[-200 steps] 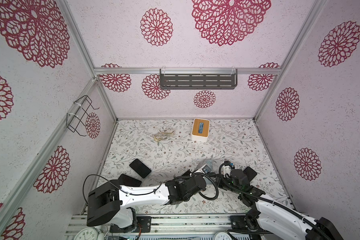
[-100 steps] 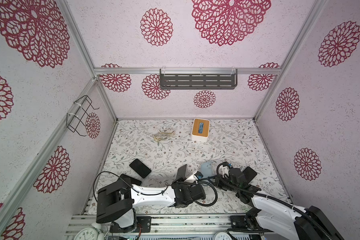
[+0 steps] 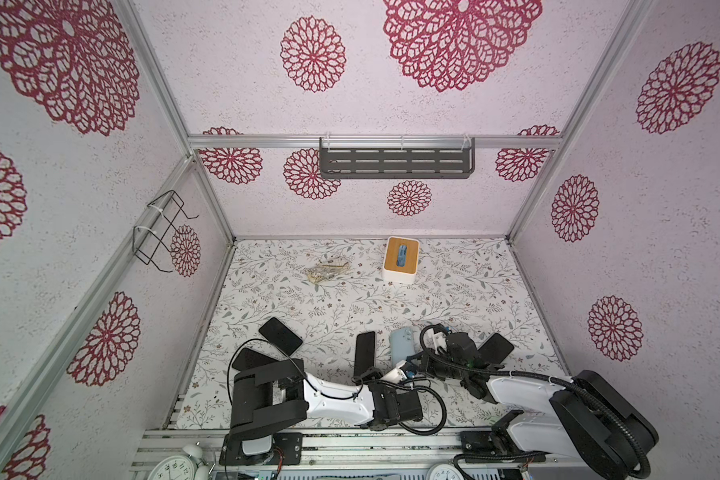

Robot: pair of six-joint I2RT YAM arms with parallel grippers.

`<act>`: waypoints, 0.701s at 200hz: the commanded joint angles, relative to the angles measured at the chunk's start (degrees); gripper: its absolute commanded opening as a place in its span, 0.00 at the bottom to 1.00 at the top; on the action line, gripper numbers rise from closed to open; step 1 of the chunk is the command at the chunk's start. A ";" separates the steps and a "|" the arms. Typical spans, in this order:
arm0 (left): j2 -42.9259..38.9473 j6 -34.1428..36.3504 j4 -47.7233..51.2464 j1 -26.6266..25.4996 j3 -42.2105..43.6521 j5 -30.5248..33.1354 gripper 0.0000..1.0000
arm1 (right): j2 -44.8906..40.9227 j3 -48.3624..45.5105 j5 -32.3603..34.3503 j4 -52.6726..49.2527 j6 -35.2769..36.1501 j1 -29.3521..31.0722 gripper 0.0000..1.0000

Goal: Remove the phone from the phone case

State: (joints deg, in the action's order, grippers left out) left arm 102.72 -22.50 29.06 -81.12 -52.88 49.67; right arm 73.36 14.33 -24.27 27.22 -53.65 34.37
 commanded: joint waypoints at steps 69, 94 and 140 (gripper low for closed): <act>-11.04 -14.94 3.87 0.62 2.85 4.12 0.91 | 6.70 2.11 2.96 7.36 -1.52 4.93 0.00; -21.93 -22.64 7.76 4.59 6.51 4.04 0.98 | 9.79 3.41 5.73 9.67 -2.79 7.53 0.00; -45.64 -25.20 9.79 19.76 13.69 -3.43 0.97 | 20.60 10.28 8.70 14.40 -4.75 12.55 0.00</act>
State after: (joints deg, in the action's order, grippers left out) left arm 64.86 -44.58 35.75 -66.94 -41.69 49.67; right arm 89.69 20.95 -18.02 37.28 -56.64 44.62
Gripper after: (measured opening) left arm 0.972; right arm 0.063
